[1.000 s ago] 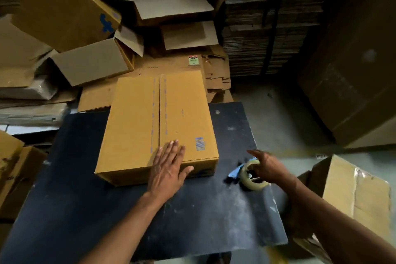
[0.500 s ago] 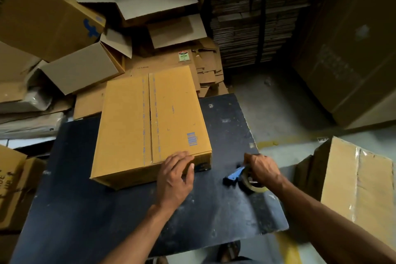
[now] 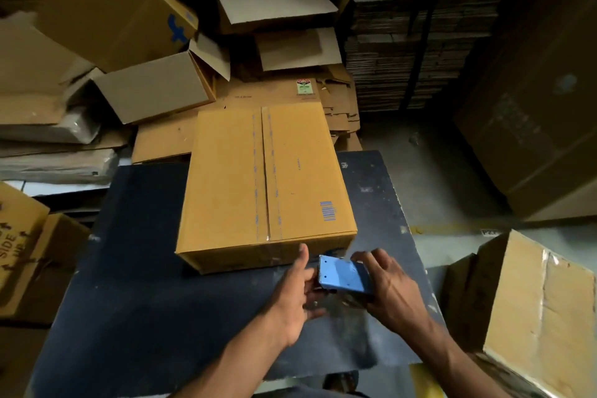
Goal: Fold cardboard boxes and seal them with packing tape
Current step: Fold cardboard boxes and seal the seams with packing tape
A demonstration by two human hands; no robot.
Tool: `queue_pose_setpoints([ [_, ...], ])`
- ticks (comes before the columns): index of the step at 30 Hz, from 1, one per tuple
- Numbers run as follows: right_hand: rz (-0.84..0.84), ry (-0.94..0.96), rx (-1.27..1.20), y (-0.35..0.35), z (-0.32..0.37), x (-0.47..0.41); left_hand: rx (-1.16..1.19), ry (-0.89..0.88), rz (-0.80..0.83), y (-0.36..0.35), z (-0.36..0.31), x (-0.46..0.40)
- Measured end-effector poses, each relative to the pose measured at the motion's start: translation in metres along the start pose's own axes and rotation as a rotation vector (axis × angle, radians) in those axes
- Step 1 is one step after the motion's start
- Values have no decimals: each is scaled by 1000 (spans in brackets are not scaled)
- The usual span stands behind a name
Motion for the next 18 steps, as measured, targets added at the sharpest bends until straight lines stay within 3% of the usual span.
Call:
queue_pose_setpoints([
  [4, -3, 119, 29, 23, 63, -16, 18, -158, -54, 54, -32, 29],
  [9, 41, 319, 4, 57, 155, -53, 346, -135, -87, 121, -62, 49],
  [14, 73, 495, 147, 55, 223, -83, 227, -263, -484, 200, -73, 45],
  [18, 153, 481, 236, 57, 209, -98, 247, -257, -599, 255, -65, 36],
])
Point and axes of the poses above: each hand's wrist, its own x-axis away from the middle knuckle, its own y-axis out of the back of the hand, z = x × y, the point moved 3 cm from there along -x, towards the middle knuckle
